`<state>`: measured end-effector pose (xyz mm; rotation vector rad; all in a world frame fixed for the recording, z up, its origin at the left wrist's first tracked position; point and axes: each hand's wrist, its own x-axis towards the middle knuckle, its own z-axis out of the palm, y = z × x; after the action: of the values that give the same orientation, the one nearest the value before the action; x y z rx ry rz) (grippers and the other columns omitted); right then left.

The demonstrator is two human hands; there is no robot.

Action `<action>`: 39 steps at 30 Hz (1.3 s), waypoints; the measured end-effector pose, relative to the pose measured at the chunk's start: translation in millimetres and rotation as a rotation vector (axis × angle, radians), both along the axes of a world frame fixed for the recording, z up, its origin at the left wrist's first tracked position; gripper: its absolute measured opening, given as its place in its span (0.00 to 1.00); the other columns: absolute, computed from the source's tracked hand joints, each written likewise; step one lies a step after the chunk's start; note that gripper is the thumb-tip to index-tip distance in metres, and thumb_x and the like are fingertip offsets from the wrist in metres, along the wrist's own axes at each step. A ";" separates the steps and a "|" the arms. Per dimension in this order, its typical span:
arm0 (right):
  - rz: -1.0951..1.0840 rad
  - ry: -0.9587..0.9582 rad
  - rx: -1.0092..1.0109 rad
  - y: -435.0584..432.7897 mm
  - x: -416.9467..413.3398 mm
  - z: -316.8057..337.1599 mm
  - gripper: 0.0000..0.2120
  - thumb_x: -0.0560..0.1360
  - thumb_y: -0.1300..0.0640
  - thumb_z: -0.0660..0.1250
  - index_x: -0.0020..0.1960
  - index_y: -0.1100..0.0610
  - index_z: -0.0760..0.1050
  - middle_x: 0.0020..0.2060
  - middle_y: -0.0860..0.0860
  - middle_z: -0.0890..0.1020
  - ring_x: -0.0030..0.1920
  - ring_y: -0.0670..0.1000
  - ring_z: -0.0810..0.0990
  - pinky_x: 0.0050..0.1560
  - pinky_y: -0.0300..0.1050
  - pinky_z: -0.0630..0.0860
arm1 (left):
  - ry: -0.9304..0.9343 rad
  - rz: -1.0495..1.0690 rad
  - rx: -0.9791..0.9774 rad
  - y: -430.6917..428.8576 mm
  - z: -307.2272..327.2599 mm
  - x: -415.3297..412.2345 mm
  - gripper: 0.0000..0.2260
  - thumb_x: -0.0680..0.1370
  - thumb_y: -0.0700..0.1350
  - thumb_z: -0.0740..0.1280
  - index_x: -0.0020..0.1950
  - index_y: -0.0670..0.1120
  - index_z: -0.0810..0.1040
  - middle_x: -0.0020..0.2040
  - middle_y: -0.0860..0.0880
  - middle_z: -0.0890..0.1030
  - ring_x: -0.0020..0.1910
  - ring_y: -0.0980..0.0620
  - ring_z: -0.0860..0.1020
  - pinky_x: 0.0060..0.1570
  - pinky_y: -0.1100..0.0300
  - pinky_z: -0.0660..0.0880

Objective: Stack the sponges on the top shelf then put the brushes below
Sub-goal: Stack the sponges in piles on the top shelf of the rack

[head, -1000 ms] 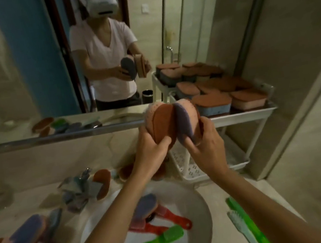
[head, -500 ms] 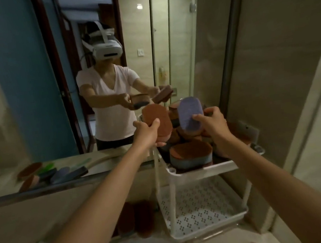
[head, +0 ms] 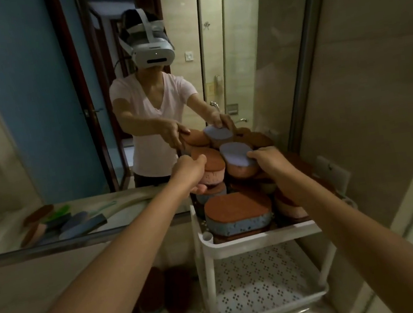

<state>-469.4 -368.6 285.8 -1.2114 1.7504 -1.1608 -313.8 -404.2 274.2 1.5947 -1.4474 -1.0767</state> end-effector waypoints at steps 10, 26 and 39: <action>-0.088 0.557 -0.505 14.9 -5.7 -3.8 0.15 0.72 0.60 0.69 0.55 0.58 0.68 0.47 0.51 0.75 0.46 0.48 0.75 0.43 0.36 0.71 | 0.134 0.073 -0.023 -3.9 -6.7 -0.9 0.24 0.79 0.49 0.59 0.71 0.40 0.61 0.63 0.36 0.74 0.32 0.48 0.76 0.16 0.68 0.70; 0.297 0.490 -0.226 10.7 -19.5 -20.3 0.21 0.73 0.51 0.66 0.66 0.48 0.72 0.66 0.50 0.73 0.65 0.52 0.72 0.62 0.45 0.71 | -0.259 0.028 -0.063 3.3 -6.1 0.0 0.22 0.80 0.52 0.53 0.65 0.38 0.72 0.64 0.39 0.75 0.60 0.40 0.75 0.56 0.51 0.74; 0.208 0.720 -0.338 19.0 -11.3 -22.0 0.27 0.71 0.46 0.68 0.69 0.46 0.68 0.67 0.55 0.70 0.66 0.56 0.71 0.64 0.51 0.70 | -0.264 0.025 -0.079 6.8 -7.4 -6.0 0.24 0.78 0.55 0.54 0.63 0.38 0.74 0.65 0.38 0.74 0.66 0.37 0.70 0.67 0.46 0.67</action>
<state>-480.7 -349.6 263.8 -2.1627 1.8887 -0.9814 -319.8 -397.4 266.8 1.7426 -1.6149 -0.8069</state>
